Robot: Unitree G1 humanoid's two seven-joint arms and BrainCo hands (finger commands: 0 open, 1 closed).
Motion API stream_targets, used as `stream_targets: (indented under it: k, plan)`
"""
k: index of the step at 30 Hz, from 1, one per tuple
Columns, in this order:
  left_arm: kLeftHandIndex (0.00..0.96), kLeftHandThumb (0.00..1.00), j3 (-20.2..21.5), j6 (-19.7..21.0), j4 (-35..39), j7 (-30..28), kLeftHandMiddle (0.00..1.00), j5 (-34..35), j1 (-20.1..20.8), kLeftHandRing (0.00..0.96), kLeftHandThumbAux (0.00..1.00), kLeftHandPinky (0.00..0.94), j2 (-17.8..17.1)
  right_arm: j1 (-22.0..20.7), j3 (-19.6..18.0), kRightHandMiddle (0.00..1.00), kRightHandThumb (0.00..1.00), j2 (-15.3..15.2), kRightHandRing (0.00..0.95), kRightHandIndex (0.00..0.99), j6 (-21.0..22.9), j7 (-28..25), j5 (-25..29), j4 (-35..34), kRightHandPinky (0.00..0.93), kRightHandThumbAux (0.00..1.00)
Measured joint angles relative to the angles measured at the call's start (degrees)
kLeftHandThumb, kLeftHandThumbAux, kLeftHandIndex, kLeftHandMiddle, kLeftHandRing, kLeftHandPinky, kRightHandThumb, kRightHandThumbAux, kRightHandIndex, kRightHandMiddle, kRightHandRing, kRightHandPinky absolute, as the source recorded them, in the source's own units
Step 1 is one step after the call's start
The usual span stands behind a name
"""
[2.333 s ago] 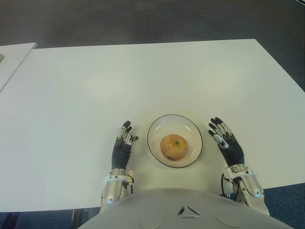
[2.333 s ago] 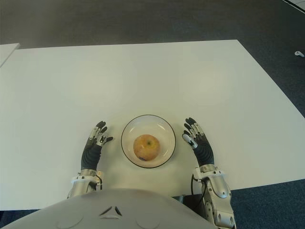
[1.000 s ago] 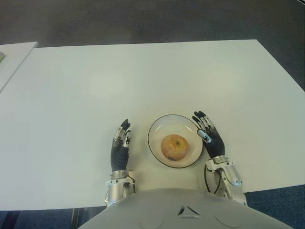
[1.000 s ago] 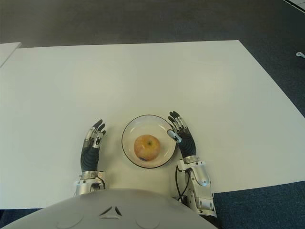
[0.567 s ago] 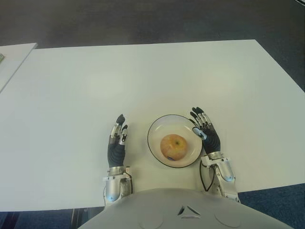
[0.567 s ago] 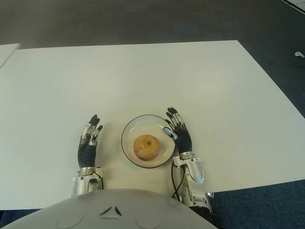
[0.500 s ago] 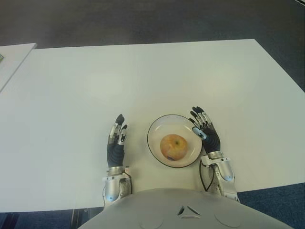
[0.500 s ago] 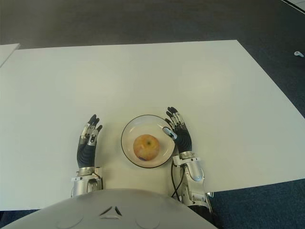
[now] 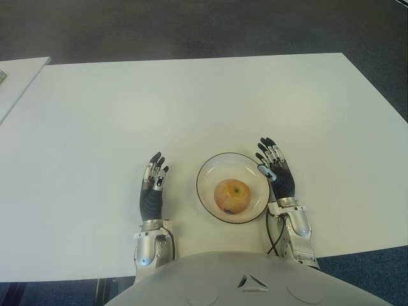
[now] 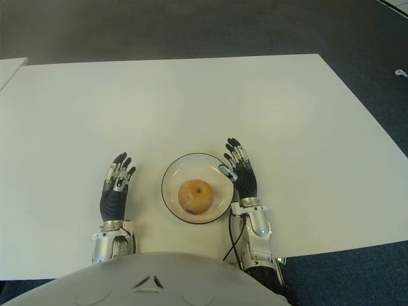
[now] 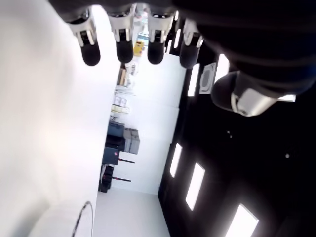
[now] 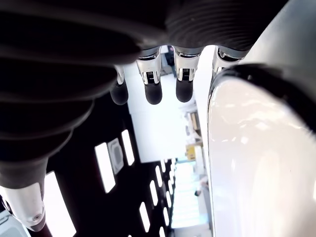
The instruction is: Put the apples into the plate.
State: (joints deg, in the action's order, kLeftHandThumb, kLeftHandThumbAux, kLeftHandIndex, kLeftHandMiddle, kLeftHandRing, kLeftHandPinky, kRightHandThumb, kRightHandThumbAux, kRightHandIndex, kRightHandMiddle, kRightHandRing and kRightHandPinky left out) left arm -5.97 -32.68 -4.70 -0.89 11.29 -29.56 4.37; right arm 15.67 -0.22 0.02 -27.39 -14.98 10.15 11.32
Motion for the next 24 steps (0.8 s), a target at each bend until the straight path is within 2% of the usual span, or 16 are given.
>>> stream_targets:
  k: [6, 13, 24]
  plan:
    - [0.132, 0.151, 0.62, 5.69, 4.80, 0.05, 0.094, -0.97, -0.62, 0.076, 0.388, 0.102, -0.17, 0.83, 0.15, 0.043, 0.131, -0.40, 0.014, 0.025, 0.53, 0.70, -1.12, -1.51, 0.039, 0.619]
    - [0.140, 0.152, 0.58, 10.53, 8.03, 0.13, 0.094, -2.22, -1.22, 0.069, 0.383, 0.088, 0.15, 2.50, 0.06, 0.052, 0.146, -1.01, 0.023, 0.037, 1.75, 1.31, -1.66, -3.78, 0.050, 0.634]
    - [0.118, 0.142, 0.60, 14.37, 10.96, 0.16, 0.099, -3.23, -2.71, 0.074, 0.391, 0.092, 0.78, 4.26, -1.57, 0.060, 0.159, -4.07, 0.022, 0.033, 6.94, 1.33, -1.34, -7.99, 0.026, 0.626]
